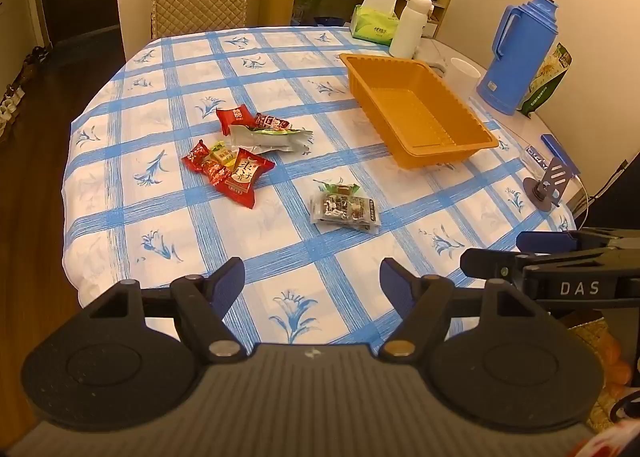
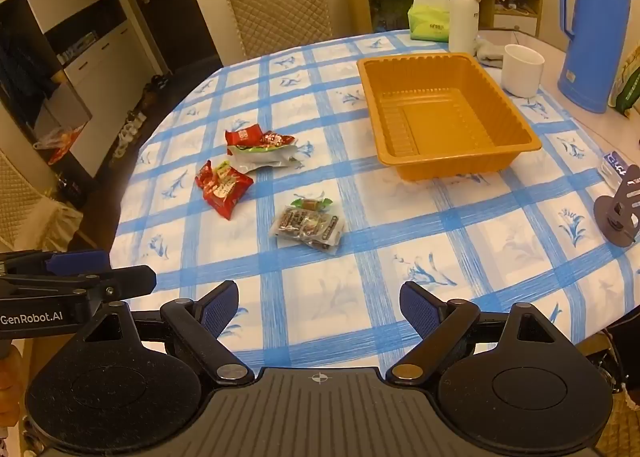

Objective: Organize snacks

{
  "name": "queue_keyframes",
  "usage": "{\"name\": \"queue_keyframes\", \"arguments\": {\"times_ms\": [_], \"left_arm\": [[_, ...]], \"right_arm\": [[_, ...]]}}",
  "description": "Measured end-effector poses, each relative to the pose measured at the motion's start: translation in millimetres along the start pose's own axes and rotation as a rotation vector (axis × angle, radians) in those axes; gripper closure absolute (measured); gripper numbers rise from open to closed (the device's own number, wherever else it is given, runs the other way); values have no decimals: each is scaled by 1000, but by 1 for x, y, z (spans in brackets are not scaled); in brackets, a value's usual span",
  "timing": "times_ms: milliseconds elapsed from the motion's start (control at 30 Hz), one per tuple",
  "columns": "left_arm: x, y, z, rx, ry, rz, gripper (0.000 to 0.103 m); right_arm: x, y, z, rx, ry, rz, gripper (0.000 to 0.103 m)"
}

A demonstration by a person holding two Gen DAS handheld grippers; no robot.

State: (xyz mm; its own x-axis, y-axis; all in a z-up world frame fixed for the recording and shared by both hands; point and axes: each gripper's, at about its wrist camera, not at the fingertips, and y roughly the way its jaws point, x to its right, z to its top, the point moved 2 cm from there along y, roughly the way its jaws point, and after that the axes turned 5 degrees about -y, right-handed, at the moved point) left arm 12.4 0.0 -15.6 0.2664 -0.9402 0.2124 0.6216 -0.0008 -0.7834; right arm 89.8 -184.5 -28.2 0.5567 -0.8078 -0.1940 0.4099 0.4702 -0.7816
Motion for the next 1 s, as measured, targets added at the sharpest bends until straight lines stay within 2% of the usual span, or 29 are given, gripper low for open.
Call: {"name": "queue_keyframes", "arguments": {"times_ms": [1000], "left_arm": [[-13,1,2,-6,-15,13,30]], "right_arm": [[-9,7,5,-14,-18,-1,16]]}}
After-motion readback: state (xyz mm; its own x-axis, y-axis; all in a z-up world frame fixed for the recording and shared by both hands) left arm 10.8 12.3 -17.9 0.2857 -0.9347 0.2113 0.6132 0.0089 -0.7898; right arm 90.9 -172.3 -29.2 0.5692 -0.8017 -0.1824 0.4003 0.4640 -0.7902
